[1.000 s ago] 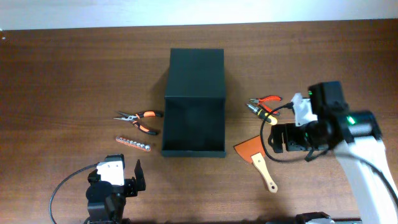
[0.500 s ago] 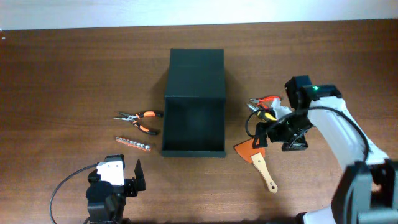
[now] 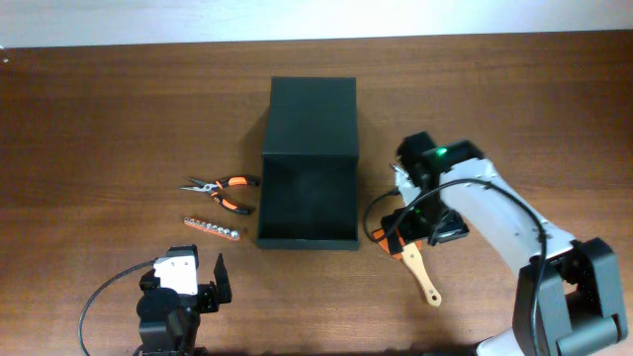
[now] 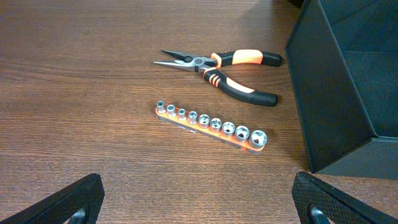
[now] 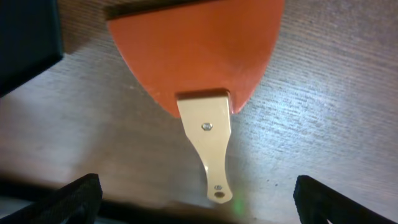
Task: Pack container
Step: 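Reach the right gripper to the orange scraper and grasp its wooden handle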
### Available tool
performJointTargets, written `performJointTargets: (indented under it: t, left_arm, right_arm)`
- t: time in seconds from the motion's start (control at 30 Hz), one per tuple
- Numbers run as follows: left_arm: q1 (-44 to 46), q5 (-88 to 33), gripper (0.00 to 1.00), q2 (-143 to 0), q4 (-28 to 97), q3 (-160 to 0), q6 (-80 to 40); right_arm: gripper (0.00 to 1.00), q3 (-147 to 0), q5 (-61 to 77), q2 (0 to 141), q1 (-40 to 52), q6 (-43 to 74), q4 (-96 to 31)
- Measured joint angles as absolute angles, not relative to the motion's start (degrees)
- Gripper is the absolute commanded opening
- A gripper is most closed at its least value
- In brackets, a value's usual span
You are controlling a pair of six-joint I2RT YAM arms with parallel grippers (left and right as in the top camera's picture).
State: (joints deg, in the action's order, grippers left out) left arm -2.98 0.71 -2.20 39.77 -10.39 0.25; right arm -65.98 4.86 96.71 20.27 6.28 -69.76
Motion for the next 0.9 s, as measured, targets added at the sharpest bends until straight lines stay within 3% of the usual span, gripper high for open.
performJointTargets:
  t: [0.4,0.67,0.9]
  left_arm:
    - [-2.98,0.71,0.99,-2.2,39.77,-10.39,0.25]
    - [-2.98,0.71,0.99,-2.2,39.77,-10.39,0.25]
    - [-2.98,0.71,0.99,-2.17,39.77,-10.39,0.25]
  right_arm:
    - [1.0,-51.22,1.76,96.71,22.7,15.09,-60.27]
    - [0.82,-48.66,2.83,96.71,22.7,16.34,-58.06]
    - [0.5,-48.66,3.09,96.71,22.72,16.73,-56.75]
